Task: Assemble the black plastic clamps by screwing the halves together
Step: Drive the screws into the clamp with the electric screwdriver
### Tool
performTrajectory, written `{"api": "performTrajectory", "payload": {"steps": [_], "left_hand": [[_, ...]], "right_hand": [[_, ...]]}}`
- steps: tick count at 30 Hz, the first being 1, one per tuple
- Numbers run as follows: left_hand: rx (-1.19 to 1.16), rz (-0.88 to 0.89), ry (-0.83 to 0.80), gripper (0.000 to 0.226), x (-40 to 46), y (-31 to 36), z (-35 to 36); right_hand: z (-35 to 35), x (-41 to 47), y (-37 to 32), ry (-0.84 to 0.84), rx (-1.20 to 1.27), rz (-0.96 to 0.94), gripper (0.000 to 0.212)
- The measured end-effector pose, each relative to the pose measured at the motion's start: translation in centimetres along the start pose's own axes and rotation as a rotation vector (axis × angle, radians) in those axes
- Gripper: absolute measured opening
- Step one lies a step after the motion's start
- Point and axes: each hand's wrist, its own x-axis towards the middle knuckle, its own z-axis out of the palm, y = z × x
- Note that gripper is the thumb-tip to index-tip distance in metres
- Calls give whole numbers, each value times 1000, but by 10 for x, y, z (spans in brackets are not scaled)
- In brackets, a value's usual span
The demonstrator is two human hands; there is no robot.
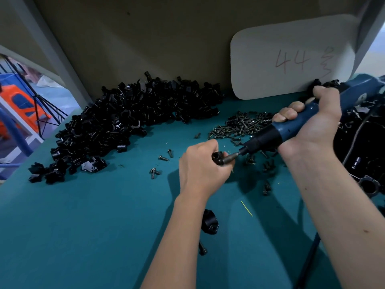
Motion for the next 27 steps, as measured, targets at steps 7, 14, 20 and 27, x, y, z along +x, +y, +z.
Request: {"api": "performTrajectory", "payload": {"steps": [7,14,20,27], "left_hand": [[-1040,-652,-3,35,17,-7,-14],[-1462,-834,-208,39,21,-14,-22],[-1235,-797,-155,35,20,-8,-17],[-1203,-656,-186,22,19,-10,-15]], "right_hand": [[-3,6,-14,-80,-73,101,34],[-9,4,17,-239,-856,193,41],[-24,0,52,-306,-1373,-51,33],[-36,-2,65,-328,-1805,-192,42]]}}
